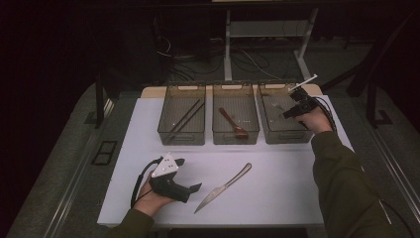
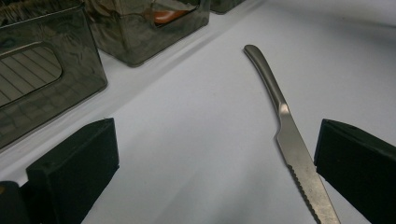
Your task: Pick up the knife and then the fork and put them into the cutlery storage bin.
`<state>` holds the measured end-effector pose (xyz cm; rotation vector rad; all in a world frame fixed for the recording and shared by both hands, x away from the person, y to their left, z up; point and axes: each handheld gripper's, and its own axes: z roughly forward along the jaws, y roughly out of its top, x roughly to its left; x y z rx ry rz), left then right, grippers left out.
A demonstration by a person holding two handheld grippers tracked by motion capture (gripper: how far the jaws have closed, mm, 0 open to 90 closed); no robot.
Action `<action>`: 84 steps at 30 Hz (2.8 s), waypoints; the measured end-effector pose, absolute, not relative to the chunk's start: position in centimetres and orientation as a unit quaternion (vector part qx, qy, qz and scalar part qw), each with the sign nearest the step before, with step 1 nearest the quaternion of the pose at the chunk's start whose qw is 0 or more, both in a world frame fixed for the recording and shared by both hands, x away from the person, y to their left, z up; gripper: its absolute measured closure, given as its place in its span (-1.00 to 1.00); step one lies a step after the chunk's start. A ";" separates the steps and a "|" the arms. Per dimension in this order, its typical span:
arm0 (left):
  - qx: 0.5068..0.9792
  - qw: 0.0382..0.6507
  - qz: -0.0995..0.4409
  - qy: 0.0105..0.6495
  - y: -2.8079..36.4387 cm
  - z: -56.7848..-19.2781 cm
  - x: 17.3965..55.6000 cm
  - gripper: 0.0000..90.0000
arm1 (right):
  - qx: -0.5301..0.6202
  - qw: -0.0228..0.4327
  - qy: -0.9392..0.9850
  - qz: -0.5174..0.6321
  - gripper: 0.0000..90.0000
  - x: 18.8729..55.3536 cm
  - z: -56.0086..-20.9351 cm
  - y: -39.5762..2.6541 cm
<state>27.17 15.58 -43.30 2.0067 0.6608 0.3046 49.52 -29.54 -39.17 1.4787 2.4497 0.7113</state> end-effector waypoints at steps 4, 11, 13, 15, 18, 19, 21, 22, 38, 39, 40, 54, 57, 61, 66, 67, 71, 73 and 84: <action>0.825 0.481 0.124 0.269 15.6 -43.3 27.2 -1.00 | 0.497 0.105 0.825 0.246 0.64 49.5 -39.2 -29.3; 0.826 0.480 0.123 0.267 15.6 -43.3 27.2 -1.00 | 0.500 0.103 0.817 0.266 0.31 49.4 -38.9 -29.6; 0.826 0.480 0.123 0.268 15.6 -43.3 27.2 -1.00 | 0.499 0.102 0.816 0.275 0.24 49.3 -38.8 -29.8; 0.826 0.480 0.123 0.269 15.6 -43.3 27.2 -1.00 | 0.497 0.103 0.813 0.285 0.18 49.1 -38.5 -29.9; 0.825 0.481 0.124 0.270 15.7 -43.3 27.2 -1.00 | 0.490 0.105 0.808 0.309 0.09 48.7 -37.8 -30.1; 0.825 0.481 0.123 0.270 15.7 -43.3 27.2 -1.00 | 0.489 0.106 0.806 0.316 0.05 48.5 -37.5 -30.2; 0.825 0.481 0.123 0.271 15.7 -43.3 27.2 -1.00 | 0.484 0.106 0.803 0.331 0.01 47.9 -36.9 -30.3; 0.825 0.481 0.124 0.270 15.7 -43.3 27.2 -1.00 | 0.481 0.109 0.799 0.344 -0.01 47.5 -36.6 -30.4; 0.825 0.480 0.121 0.273 15.7 -43.3 27.2 -1.00 | 0.415 0.123 0.786 0.442 -0.21 40.1 -35.2 -31.1; 0.825 0.480 0.120 0.273 15.7 -43.3 27.2 -1.00 | 0.411 0.127 0.785 0.445 -0.25 39.6 -35.2 -31.1; 0.825 0.480 0.120 0.273 15.6 -43.3 27.2 -1.00 | 0.408 0.128 0.784 0.450 -0.28 39.0 -35.3 -31.1; 0.826 0.478 0.116 0.275 15.6 -43.2 27.1 -0.99 | 0.394 0.126 0.776 0.477 -0.45 31.9 -39.0 -30.5; 0.824 0.481 0.116 0.276 15.7 -43.0 27.1 -0.87 | 0.404 0.129 0.767 0.481 -0.45 30.8 -40.1 -30.6; 0.823 0.484 0.109 0.278 15.8 -42.8 27.1 -0.65 | 0.404 0.123 0.766 0.485 -0.48 29.5 -41.1 -30.9; 0.834 0.465 0.111 0.274 15.2 -42.4 27.2 -0.32 | 0.411 0.126 0.770 0.471 -0.49 28.2 -42.2 -30.9; 0.834 0.464 0.113 0.276 15.0 -42.4 27.2 -0.19 | 0.411 0.126 0.771 0.469 -0.49 27.9 -42.4 -30.8; 0.840 0.454 0.108 0.275 13.9 -42.1 27.8 0.33 | 0.411 0.119 0.774 0.466 -0.50 26.9 -43.0 -30.7; 0.844 0.453 0.100 0.269 13.3 -42.0 28.1 0.52 | 0.409 0.115 0.778 0.463 -0.50 26.5 -43.2 -30.5; 0.867 0.420 0.072 0.259 8.6 -42.6 30.5 0.97 | 0.397 0.113 0.793 0.449 -0.50 26.2 -43.8 -30.0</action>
